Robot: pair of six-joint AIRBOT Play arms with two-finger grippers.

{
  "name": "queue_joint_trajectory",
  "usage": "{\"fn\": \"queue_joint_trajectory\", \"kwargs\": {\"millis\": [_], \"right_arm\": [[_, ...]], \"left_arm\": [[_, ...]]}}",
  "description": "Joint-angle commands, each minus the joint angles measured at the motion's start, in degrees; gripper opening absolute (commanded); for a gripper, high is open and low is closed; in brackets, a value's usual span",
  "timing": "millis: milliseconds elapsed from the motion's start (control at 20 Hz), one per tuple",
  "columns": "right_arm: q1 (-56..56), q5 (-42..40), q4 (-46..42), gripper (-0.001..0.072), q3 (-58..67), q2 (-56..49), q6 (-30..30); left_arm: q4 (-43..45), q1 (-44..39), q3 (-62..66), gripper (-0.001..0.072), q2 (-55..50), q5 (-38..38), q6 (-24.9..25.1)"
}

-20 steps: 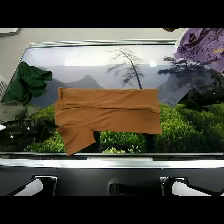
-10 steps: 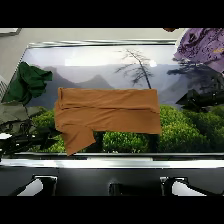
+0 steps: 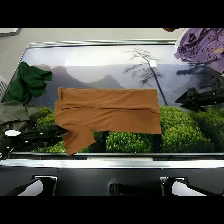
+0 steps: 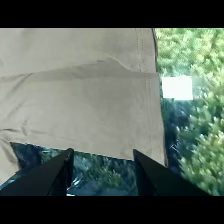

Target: Fold the clothes and pants, and hang the long-sleeved shirts on hangers.

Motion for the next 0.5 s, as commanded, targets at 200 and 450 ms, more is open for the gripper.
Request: {"fn": "queue_joint_trajectory", "kwargs": {"millis": [200, 450], "right_arm": [[0.0, -0.8, 3.3, 0.0420, 0.0, 0.0, -0.2], [-3.8, -1.0, 0.0, 0.0462, 0.0, -1.6, -1.0]], "left_arm": [[0.4, -2.4, -0.1, 0.0021, -1.3, 2.7, -0.4], [0.5, -2.4, -0.1, 0.0017, -1.3, 1.2, -0.2]]}}
